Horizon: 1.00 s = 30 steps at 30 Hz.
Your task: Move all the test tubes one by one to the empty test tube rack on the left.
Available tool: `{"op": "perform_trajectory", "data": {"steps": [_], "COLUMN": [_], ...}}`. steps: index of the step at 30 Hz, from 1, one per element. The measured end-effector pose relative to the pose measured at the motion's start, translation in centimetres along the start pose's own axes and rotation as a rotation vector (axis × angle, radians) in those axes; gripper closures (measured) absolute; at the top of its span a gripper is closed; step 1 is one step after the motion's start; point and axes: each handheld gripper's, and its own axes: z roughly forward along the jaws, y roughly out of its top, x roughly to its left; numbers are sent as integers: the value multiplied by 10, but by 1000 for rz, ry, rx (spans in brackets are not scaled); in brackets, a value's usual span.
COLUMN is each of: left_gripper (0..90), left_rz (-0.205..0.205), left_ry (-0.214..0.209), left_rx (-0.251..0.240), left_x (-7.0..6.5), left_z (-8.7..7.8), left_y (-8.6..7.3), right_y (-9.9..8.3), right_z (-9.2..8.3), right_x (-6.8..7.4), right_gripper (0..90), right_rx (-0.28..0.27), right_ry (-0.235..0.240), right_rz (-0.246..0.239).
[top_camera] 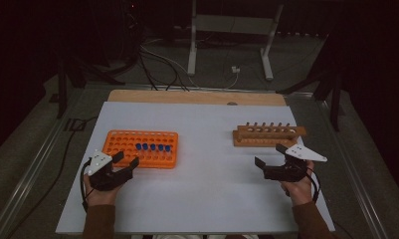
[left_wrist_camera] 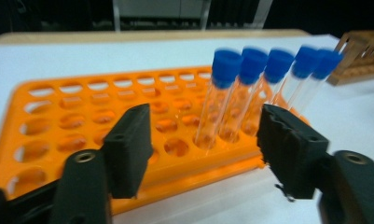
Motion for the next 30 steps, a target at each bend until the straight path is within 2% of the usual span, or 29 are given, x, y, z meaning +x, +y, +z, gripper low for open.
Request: {"op": "perform_trajectory", "data": {"steps": [4,8,11,16,20,30], "left_gripper": [236,163,88,8,7,7], "left_rz": [12,10,-5,-23,-14,-28], "left_ry": [28,45,55,82,95,112], "left_rx": [-59,-103,-117,-115,-111,-88], "left_x": [-1,0,2,5,5,8], "left_z": [-14,-26,-32,-35,-35,-32], "left_y": [2,5,6,6,6,2], "right_y": [-6,-9,-11,-16,-18,-20], "right_z": [-4,-9,-14,-14,-15,-18], "right_x": [-1,-3,-4,-1,2,0], "right_gripper": [6,6,6,6,6,6], "right_rx": [-14,-28,-43,-33,-40,-43], "right_ry": [-1,-1,-3,-15,-14,-24], "right_rz": [10,21,20,25,27,41]}}
